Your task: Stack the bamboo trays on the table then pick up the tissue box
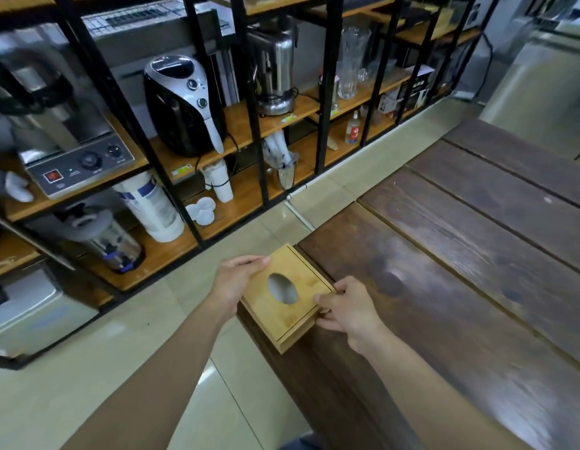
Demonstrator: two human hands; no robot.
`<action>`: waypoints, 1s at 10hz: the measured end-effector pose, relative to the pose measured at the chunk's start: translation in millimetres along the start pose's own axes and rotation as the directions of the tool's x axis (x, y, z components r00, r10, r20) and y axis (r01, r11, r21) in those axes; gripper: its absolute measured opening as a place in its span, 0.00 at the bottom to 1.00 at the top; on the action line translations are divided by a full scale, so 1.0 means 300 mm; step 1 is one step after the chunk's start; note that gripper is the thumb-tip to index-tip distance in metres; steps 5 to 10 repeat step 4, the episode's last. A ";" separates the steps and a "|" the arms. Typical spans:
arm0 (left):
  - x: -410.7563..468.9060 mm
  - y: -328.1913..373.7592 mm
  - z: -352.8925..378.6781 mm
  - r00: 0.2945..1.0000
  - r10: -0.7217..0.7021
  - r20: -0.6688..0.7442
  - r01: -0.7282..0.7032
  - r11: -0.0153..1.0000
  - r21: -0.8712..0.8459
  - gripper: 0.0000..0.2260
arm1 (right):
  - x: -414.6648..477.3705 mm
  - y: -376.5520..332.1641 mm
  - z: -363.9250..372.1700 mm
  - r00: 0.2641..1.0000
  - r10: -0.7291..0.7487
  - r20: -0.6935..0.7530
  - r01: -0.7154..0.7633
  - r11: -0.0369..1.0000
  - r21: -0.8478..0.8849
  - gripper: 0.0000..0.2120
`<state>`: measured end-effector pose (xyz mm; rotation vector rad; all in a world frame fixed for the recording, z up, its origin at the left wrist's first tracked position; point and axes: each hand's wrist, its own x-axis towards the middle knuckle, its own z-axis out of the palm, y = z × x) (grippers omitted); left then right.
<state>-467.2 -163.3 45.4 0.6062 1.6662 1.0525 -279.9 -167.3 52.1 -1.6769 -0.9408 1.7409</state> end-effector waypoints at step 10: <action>0.050 0.077 0.010 0.967 0.187 0.171 -0.252 0.771 0.585 0.13 | -0.054 0.012 -0.115 0.994 -0.098 0.048 0.108 0.949 -0.297 0.25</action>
